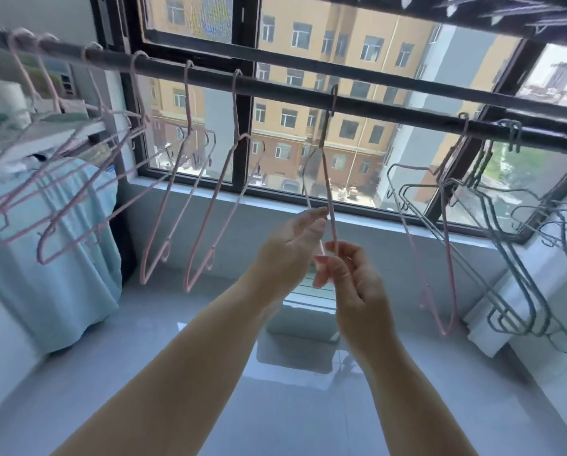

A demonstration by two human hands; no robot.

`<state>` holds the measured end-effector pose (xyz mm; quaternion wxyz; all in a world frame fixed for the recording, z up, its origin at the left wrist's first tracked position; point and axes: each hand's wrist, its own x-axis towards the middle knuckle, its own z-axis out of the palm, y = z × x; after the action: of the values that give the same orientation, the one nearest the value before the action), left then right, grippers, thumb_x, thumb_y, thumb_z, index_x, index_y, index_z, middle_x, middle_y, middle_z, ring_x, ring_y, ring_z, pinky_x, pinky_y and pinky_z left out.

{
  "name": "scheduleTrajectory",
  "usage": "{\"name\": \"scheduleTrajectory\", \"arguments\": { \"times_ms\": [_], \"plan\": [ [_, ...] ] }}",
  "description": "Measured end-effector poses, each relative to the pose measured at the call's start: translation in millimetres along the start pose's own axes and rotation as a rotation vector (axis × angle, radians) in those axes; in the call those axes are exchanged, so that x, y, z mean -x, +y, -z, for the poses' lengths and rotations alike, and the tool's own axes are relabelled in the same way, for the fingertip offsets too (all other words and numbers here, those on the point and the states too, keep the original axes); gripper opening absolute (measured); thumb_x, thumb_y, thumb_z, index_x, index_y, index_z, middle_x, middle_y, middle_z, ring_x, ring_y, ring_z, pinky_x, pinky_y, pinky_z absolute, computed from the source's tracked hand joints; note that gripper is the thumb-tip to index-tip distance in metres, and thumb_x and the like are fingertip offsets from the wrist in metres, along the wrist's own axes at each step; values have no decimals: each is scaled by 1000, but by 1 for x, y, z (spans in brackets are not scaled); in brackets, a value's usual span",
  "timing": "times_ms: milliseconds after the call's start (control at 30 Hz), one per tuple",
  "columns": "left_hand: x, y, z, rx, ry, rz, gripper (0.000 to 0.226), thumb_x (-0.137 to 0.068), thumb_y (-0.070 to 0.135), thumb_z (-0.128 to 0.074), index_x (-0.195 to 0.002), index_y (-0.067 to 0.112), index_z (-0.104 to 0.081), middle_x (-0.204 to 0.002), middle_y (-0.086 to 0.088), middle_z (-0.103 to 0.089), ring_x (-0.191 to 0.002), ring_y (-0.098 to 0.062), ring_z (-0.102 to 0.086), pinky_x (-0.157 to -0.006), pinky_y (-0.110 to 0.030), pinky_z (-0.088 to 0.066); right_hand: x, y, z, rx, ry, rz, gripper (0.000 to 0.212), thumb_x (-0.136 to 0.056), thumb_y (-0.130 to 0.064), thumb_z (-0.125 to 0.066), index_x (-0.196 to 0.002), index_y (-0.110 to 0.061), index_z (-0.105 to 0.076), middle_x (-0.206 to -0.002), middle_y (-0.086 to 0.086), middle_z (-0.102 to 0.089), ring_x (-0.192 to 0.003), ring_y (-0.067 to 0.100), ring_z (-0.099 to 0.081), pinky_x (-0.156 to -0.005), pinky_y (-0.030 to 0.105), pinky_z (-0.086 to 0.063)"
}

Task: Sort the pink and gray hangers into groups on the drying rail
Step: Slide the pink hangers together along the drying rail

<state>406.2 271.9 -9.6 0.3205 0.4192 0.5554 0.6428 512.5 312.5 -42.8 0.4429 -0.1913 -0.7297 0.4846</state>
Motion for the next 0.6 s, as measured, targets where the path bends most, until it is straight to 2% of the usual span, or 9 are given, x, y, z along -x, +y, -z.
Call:
{"name": "scheduleTrajectory", "arguments": {
  "times_ms": [100, 167, 233, 300, 367, 433, 467, 600],
  "plan": [
    [-1, 2, 6, -27, 18, 7, 32, -93, 29, -45, -124, 30, -50, -109, 16, -55, -82, 17, -50, -55, 8, -35, -13, -6, -2, -56, 18, 17, 17, -95, -8, -39, -93, -21, -49, -58, -10, -59, -69, 6, -58, -69, 12, -45],
    [-1, 2, 13, -41, 48, 9, 35, -92, 30, -46, -128, 30, -46, -105, 20, -54, -88, 15, -47, -61, 2, -37, -24, -13, -3, -93, 32, 19, 19, -96, -7, -37, -91, -20, -50, -58, -9, -55, -68, 4, -58, -68, 8, -44],
    [0, 1, 20, -64, 68, 15, 37, -92, 31, -45, -129, 31, -44, -104, 22, -53, -96, 6, -48, -68, -6, -31, -36, -19, -4, -127, 55, 13, 19, -96, -7, -36, -91, -18, -51, -61, -8, -51, -66, 4, -56, -67, 7, -44],
    [-1, -2, 26, -68, 79, 22, 39, -93, 30, -45, -131, 30, -42, -113, 16, -52, -104, -2, -47, -70, -9, -29, -49, -24, -5, -156, 88, -10, 19, -97, -7, -35, -93, -17, -52, -60, -8, -51, -67, 4, -56, -74, 13, -47],
    [-2, -7, 33, -89, 84, 24, 39, -93, 29, -45, -132, 29, -41, -115, 14, -51, -100, 1, -48, -70, -9, -28, -61, -25, -8, -192, 127, -48, 20, -97, -7, -35, -96, -15, -53, -58, -8, -52, -66, 5, -55, -84, 25, -46],
    [-2, -14, 38, -123, 81, 32, 41, -92, 29, -45, -133, 29, -38, -114, 14, -50, -94, 6, -47, -69, -10, -29, -67, -22, -10, -231, 170, -89, 22, -97, -6, -35, -96, -15, -55, -55, -9, -52, -64, 4, -53, -87, 29, -46],
    [-2, -19, 41, -141, 76, 43, 43, -92, 29, -45, -134, 29, -36, -116, 12, -49, -97, 2, -48, -72, -12, -31, -67, -19, -10, -243, 190, -112, 24, -97, -6, -35, -96, -15, -56, -56, -9, -51, -64, 6, -53, -87, 30, -46],
    [0, -43, 55, -244, 63, 142, 54, -92, 26, -44, -142, 26, -22, -139, 1, -40, -124, -14, -38, -96, -29, -31, -45, 3, -10, -303, 308, -225, 25, -96, -8, -37, -92, -12, -61, -61, 2, -49, -67, 14, -52, -82, 34, -50]
  ]
}}
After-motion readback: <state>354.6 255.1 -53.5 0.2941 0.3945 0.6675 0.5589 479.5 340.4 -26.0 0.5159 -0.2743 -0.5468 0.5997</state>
